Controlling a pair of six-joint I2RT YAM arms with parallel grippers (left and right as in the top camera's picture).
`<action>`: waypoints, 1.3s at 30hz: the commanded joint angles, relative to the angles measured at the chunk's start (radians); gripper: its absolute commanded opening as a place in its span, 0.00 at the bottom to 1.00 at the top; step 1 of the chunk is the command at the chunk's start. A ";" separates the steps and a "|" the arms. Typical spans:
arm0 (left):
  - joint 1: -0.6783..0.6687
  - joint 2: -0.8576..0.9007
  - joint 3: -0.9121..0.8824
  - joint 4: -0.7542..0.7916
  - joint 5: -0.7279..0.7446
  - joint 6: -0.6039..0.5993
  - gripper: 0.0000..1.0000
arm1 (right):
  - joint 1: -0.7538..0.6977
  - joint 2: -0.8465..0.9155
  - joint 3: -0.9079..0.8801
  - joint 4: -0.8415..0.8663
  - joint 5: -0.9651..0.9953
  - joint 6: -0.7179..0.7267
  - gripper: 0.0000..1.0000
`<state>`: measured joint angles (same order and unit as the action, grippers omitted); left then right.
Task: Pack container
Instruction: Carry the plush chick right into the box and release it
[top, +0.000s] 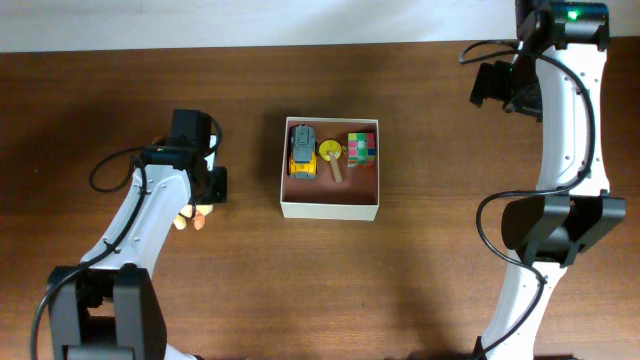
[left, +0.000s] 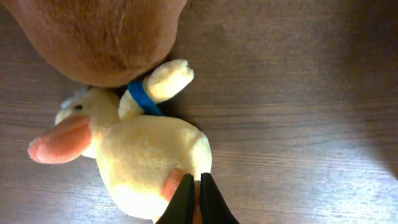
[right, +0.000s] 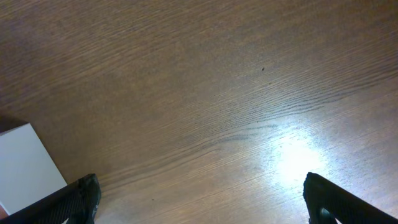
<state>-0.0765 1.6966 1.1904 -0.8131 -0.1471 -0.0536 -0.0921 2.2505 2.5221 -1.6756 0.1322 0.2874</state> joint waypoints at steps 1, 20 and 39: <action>-0.002 0.008 0.054 -0.043 -0.001 -0.029 0.02 | 0.000 -0.004 -0.002 0.000 0.011 0.001 0.99; -0.148 0.008 0.662 -0.456 0.182 -0.101 0.02 | 0.000 -0.004 -0.002 0.000 0.011 0.001 0.99; -0.512 0.091 0.711 -0.380 0.007 -0.302 0.02 | 0.000 -0.004 -0.002 0.000 0.011 0.001 0.99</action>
<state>-0.5671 1.7313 1.8835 -1.1923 -0.0841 -0.3286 -0.0921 2.2505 2.5221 -1.6756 0.1326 0.2874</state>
